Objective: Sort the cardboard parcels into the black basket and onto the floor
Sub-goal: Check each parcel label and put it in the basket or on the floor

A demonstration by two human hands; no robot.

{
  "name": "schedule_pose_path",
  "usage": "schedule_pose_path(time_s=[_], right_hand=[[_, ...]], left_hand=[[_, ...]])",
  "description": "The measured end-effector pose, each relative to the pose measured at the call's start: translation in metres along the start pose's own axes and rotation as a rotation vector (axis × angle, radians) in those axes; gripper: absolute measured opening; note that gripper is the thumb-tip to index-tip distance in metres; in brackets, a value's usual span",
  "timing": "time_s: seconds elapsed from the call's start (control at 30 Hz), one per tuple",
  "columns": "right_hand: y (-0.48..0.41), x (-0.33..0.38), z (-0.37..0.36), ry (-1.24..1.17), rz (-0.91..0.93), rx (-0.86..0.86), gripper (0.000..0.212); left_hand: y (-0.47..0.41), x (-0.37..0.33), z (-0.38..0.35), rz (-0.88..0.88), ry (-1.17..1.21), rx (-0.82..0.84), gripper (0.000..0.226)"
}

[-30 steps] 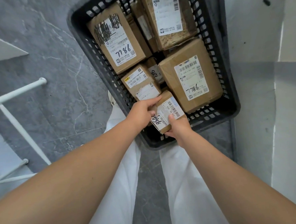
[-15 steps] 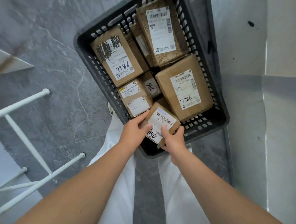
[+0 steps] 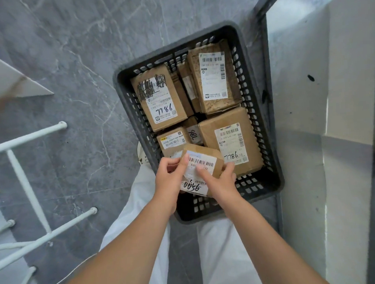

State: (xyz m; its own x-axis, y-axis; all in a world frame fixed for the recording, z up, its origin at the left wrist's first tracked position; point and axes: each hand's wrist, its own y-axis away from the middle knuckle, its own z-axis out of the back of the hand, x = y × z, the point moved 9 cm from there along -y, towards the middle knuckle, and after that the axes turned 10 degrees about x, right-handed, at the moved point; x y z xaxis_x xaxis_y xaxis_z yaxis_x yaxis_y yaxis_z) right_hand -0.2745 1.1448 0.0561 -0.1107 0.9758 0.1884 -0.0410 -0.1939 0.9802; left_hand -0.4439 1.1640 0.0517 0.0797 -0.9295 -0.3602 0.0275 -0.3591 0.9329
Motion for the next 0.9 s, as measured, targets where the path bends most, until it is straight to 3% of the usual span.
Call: schedule_pose_path(time_s=[0.1, 0.37, 0.57, 0.9], right_hand=[[-0.006, 0.039, -0.001, -0.030, 0.190, 0.035, 0.053], [-0.018, 0.123, -0.007, 0.008, 0.446, 0.015, 0.049], [-0.043, 0.139, -0.011, 0.085, 0.362, 0.017, 0.048], [-0.021, 0.053, -0.031, 0.205, 0.192, 0.164, 0.062]], left_hand=[[-0.008, -0.018, 0.001, 0.006, 0.173, -0.009, 0.049], [-0.030, -0.073, 0.007, -0.096, 0.382, -0.015, 0.020], [-0.033, -0.093, 0.016, -0.137, 0.268, -0.098, 0.024], [-0.004, -0.002, 0.040, 0.028, -0.002, -0.268, 0.013]])
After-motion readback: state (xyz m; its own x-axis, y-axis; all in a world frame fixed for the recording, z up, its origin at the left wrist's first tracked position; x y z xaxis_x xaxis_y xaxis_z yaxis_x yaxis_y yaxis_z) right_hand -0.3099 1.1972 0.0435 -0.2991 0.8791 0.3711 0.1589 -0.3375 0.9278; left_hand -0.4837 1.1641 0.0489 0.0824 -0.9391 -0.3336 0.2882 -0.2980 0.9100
